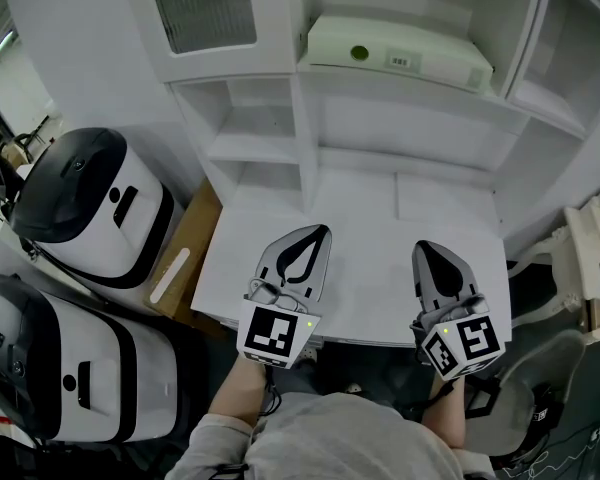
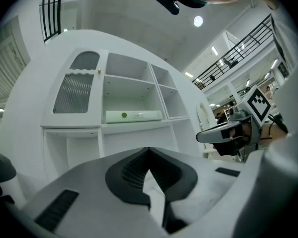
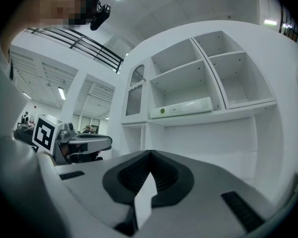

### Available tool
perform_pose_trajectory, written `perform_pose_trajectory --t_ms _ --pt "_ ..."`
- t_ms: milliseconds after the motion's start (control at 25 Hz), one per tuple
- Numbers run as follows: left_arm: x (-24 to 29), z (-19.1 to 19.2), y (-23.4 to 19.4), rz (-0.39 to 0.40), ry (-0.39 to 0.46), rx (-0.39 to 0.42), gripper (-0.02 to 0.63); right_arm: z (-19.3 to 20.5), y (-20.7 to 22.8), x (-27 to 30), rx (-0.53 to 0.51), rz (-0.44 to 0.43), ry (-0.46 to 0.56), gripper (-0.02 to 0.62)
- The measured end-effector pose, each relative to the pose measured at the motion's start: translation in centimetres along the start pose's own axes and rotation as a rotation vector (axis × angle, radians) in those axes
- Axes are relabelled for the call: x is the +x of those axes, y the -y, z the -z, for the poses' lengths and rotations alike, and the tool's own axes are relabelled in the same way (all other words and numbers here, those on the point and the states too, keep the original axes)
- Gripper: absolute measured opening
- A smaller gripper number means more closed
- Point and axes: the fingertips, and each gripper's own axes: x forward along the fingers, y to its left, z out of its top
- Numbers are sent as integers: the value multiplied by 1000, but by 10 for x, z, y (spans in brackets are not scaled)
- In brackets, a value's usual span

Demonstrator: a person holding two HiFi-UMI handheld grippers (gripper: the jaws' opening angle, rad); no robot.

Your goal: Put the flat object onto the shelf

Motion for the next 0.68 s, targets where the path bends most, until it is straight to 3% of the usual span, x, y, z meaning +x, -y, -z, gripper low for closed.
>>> perform_pose_trajectory --t_ms 680 --pt "5 -4 -11 36 46 -12 14 -1 -5 13 1 21 5 8"
